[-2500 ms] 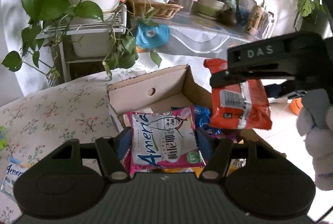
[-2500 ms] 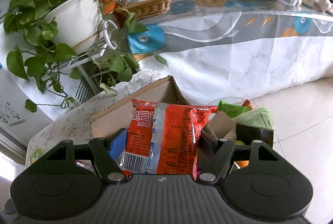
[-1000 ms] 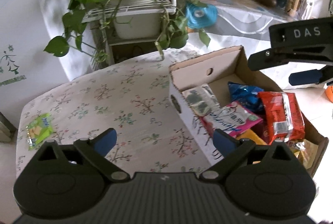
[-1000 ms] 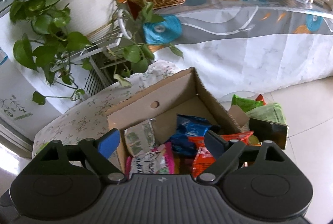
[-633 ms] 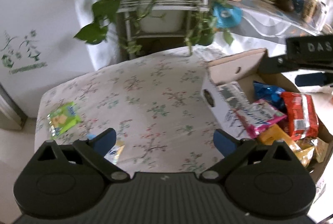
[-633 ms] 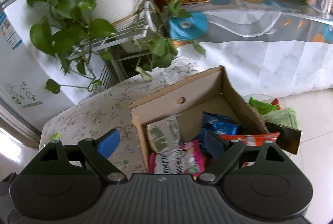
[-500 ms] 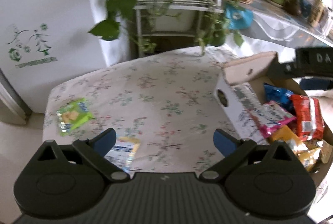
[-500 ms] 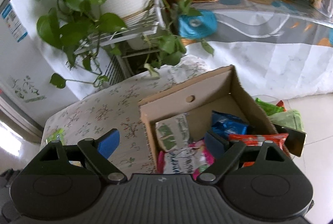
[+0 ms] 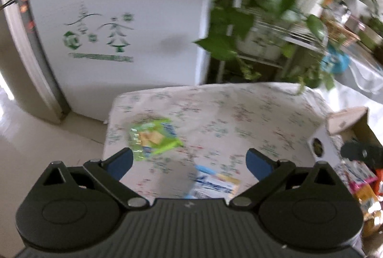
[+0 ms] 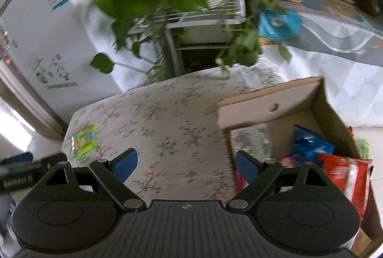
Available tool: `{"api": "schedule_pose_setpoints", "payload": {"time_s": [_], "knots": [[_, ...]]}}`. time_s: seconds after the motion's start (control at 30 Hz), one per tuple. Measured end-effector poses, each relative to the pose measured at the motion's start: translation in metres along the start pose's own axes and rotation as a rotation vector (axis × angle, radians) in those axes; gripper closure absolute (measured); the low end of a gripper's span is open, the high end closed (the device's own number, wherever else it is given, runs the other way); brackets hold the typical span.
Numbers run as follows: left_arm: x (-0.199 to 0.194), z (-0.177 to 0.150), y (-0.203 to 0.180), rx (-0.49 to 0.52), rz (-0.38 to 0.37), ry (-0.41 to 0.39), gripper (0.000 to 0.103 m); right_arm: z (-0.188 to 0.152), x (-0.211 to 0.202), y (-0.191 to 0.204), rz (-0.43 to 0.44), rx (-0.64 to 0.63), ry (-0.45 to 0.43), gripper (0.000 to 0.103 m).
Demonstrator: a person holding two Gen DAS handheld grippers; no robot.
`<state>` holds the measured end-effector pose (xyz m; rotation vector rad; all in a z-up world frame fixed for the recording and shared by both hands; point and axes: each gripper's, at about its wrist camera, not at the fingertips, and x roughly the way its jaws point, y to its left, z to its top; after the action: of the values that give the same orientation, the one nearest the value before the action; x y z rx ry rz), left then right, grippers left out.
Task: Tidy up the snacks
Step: 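Move the left tool to the green cracker bag while the right tool reaches the blue-white Ameria bag, then close the left tool on the green bag while the right tool grasps the blue-white bag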
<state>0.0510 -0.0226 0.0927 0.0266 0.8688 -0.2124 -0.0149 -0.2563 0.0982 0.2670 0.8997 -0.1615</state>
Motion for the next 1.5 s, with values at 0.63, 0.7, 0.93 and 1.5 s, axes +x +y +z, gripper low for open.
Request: {"api": "schedule_pose_setpoints", "payload": {"time_s": [0.63,0.7,0.93,1.5], "knots": [[0.048,0.006,0.086,-0.171,0.096,0.030,0.003,-0.017,0.059,0.081,0.095,-0.084,0.163,0.010],[0.055,0.007,0.089,-0.193,0.088,0.037,0.003,-0.021,0.067,0.090,0.103,-0.088,0.199,0.010],[0.092,0.017,0.089,-0.254,0.045,0.097,0.003,-0.037,0.096,0.114,0.095,-0.074,0.286,0.010],[0.156,0.027,0.075,-0.292,0.010,0.186,0.003,-0.046,0.129,0.136,-0.007,-0.077,0.256,0.010]]}}
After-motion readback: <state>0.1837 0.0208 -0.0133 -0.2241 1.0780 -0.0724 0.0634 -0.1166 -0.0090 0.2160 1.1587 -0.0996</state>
